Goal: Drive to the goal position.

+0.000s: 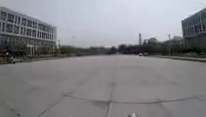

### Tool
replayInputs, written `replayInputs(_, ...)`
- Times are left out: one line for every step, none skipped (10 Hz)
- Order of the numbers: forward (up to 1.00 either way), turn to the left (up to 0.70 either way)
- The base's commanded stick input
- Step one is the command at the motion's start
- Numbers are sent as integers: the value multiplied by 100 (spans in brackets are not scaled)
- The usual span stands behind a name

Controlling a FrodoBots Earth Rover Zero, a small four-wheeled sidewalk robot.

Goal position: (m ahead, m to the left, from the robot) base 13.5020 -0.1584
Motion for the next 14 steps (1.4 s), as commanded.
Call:
replayInputs(100,0)
replayInputs(100,9)
replayInputs(100,9)
replayInputs(100,3)
replayInputs(100,0)
replayInputs(100,-40)
replayInputs(100,-40)
replayInputs(100,-40)
replayInputs(100,-40)
replayInputs(100,-40)
replayInputs(100,-25)
replayInputs(100,9)
replayInputs(100,5)
replayInputs(100,2)
